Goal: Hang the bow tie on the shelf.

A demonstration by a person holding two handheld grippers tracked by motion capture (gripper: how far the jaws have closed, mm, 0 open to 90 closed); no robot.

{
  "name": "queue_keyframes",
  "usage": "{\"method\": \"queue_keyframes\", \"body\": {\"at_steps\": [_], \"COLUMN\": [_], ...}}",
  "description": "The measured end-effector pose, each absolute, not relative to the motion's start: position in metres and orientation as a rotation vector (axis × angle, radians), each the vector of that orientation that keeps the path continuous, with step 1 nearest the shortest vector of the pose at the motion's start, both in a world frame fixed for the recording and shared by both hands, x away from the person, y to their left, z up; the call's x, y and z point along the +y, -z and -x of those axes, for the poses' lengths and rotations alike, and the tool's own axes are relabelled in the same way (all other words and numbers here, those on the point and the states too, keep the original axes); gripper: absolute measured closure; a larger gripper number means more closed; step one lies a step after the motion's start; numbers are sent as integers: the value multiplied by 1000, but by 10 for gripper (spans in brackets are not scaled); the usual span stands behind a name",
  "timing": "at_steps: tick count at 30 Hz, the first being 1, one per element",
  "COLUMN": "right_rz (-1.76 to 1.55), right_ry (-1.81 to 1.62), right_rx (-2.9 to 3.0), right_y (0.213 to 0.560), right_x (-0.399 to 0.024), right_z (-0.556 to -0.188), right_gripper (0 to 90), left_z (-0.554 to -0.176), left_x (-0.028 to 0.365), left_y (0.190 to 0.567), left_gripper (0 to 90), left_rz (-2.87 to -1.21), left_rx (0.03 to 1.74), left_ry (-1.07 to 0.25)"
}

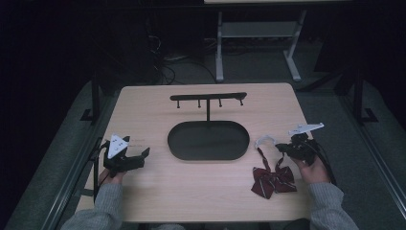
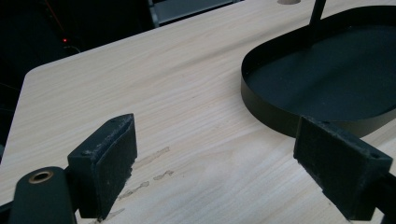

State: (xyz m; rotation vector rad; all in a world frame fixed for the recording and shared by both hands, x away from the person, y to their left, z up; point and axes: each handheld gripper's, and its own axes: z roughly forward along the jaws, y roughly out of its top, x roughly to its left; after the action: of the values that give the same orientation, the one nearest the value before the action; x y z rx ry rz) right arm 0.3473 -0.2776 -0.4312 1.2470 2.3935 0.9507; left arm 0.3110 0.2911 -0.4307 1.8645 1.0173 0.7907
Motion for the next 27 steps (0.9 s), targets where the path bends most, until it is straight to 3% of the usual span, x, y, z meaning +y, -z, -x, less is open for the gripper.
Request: {"method": "queue_keyframes", "body": {"at_steps": [27], "right_rz": [-1038], "right_ry": [-1094], "right_rx": [2334], "right_y": [362], "right_x": [-254], "right_z": [-324], "right_gripper": [881], "left_z": [-311], "left_x": [289], "left_y": [431], "left_gripper": [130], "left_rz": [-1876], "left_rx": [1011], "left_ry": [-782]}}
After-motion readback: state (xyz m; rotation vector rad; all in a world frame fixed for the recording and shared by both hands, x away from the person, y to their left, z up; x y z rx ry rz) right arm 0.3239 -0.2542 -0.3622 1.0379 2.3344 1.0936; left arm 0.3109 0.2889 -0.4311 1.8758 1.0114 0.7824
